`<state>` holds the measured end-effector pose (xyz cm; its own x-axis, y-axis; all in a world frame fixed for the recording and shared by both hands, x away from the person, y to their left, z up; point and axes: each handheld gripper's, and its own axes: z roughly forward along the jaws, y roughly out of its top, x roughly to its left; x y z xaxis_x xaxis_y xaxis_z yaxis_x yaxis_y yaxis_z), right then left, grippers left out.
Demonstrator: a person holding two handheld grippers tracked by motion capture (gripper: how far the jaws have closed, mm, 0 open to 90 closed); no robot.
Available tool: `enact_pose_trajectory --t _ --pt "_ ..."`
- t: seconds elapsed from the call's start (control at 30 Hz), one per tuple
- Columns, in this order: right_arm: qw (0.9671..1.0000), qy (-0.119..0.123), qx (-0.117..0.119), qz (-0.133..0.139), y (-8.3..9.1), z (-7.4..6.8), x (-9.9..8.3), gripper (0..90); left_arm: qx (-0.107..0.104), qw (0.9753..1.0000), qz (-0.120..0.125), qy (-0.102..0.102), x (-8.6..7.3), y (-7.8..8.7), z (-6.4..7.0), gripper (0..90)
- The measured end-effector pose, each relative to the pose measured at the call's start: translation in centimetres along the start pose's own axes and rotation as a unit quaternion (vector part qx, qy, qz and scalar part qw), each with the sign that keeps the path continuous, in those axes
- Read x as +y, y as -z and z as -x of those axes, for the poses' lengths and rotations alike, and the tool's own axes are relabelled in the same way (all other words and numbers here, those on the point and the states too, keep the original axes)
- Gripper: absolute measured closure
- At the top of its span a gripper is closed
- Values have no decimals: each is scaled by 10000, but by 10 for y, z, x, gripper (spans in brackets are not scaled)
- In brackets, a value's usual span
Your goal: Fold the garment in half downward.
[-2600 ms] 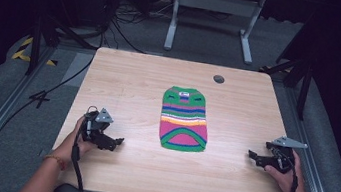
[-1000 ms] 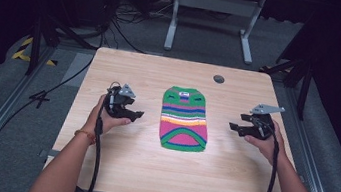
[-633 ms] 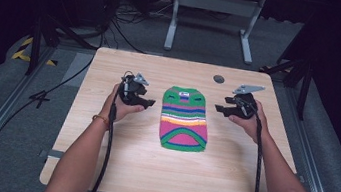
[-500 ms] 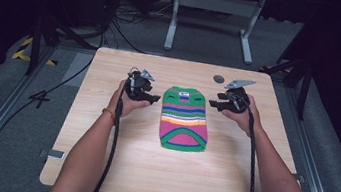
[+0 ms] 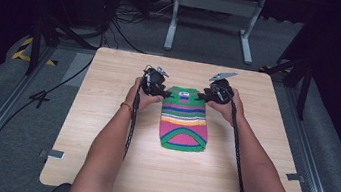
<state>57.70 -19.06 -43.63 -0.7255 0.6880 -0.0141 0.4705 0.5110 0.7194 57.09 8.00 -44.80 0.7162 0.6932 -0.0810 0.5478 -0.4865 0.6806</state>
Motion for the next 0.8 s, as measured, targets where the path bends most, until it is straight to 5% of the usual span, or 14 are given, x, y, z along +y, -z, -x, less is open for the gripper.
enact_pose_trajectory --t 0.4,0.57,0.8 --pt "9988 -491 -30 -50 -28 10 2 575 301 9989 -246 276 8 -26 -6 535" --pt "9982 -514 -240 -199 -35 14 -4 586 208 9990 -266 308 9 -32 -7 574" --pt "9969 -713 -205 -245 -39 20 -12 610 85 9986 -74 522 4 -36 -8 637"
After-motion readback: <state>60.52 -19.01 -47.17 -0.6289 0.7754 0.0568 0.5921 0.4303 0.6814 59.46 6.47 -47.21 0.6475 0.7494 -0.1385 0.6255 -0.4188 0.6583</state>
